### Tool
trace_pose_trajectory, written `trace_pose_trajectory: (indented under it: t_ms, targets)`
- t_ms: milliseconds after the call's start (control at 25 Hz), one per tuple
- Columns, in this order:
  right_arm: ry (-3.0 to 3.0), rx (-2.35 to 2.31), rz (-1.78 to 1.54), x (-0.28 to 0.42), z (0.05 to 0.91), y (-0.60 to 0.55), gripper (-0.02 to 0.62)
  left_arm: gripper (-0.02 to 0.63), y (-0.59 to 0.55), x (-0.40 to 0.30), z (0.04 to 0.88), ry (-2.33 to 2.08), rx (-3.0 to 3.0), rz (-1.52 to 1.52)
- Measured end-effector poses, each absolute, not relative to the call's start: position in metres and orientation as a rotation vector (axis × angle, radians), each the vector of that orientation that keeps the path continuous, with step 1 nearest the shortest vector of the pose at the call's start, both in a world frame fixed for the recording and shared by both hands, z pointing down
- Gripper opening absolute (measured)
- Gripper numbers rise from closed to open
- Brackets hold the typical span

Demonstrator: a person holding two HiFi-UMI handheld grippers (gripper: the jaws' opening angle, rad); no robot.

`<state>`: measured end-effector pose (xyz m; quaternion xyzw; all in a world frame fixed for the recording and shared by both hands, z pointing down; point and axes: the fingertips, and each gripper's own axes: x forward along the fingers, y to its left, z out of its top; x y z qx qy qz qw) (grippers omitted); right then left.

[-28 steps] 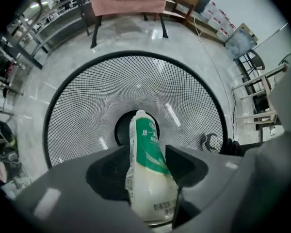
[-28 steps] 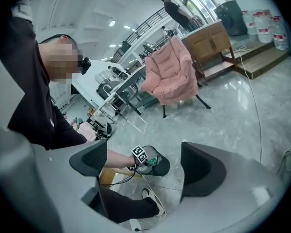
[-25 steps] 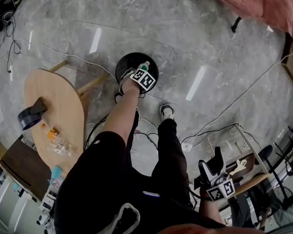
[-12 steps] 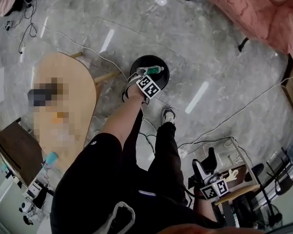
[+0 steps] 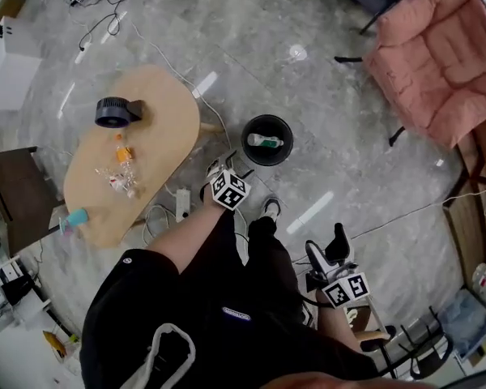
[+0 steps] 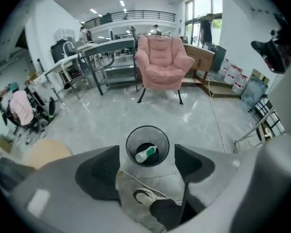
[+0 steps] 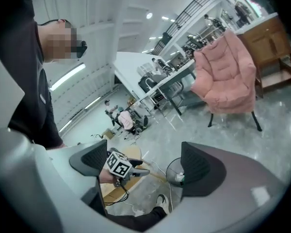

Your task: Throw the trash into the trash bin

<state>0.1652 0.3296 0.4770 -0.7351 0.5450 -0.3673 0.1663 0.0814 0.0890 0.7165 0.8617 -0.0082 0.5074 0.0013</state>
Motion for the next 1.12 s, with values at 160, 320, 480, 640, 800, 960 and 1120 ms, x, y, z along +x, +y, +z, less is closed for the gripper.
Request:
trace_pose_trajectory:
  t_ms: [160,320,480,640,800,960,1120]
  targets:
    - [1.636,-2.076,-0.949,0.180,0.447,0.308,0.505,0.357,0.089,0.005,0.680,-0.253,2.608,1.567]
    - [1.727,-2.032,-0.951,0.183,0.435,0.292,0.502,0.357,0.087,-0.046,0.651,-0.496,2.532,1.492]
    - [1.868,-1.988,-0.995,0.161,0.434,0.269,0.500,0.357,0.077,-0.089,0.610,-0.689,2.500,1.351]
    - [2.029,-1.894,-1.004,0.125,0.432,0.216,0.502,0.357,0.060,-0.147,0.586,-0.891,2.444,1.250]
    - [2.234,-1.772,-0.976,0.079,0.421,0.164,0.502,0.357,0.048,-0.222,0.582,-1.137,2.329,1.155]
    - [2.373,-1.699,-0.928,0.036,0.413,0.120,0.502,0.356,0.029,-0.297,0.586,-1.339,2.213,1.058]
    - [2.444,-1.628,-0.939,-0.013,0.412,0.093,0.502,0.353,0.009,-0.362,0.592,-1.473,2.093,0.972]
